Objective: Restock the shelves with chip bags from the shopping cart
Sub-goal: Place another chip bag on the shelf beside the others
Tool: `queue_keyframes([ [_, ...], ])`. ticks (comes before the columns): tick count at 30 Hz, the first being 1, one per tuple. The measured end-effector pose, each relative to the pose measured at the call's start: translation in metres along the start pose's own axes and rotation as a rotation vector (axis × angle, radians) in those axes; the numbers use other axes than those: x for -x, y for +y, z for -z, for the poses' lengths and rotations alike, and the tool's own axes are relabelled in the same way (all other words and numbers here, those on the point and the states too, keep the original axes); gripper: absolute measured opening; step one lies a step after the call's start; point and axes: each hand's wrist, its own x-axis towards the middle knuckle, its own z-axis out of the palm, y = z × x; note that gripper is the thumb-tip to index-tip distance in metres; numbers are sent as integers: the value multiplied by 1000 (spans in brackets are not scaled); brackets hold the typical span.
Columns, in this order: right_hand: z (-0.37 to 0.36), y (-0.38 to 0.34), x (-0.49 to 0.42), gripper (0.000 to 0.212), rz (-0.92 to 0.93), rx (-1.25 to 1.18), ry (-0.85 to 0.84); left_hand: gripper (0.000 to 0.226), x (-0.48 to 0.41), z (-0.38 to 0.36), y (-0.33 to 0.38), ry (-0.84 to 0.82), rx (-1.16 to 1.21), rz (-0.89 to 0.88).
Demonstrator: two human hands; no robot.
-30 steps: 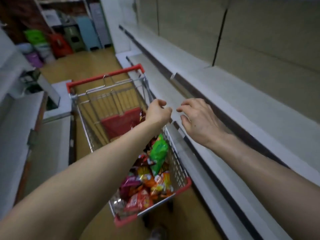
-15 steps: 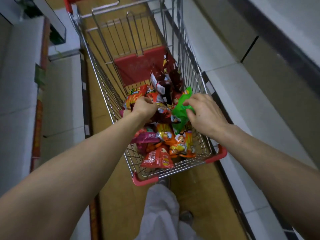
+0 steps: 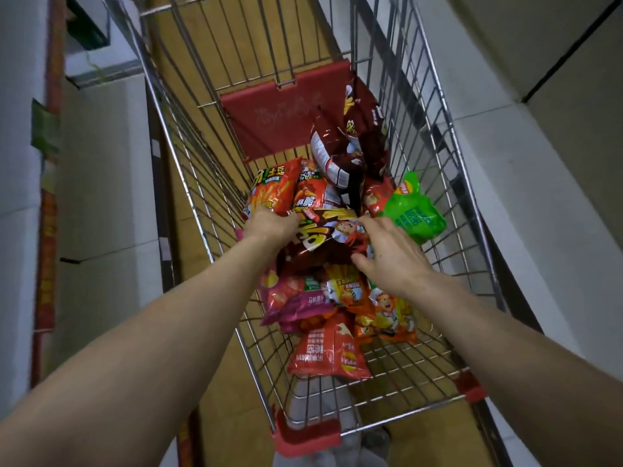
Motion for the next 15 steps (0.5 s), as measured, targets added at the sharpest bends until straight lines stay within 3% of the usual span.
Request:
queue_keyframes([
  [3,-15,-3,-12,80,-52,-39,-80,92,-13,0,-2,-25,15,34],
  [9,-32,-3,-25,93,-203,-83,-164,66,-15,4,2,-166,46,134],
  [13,-34,-6,-26,81,-199,-207,-109,46,-21,-1,-5,-167,533,242],
  [15,-36,-12,-26,70,-174,-292,-82,37,-21,-13,-9,-174,643,269],
])
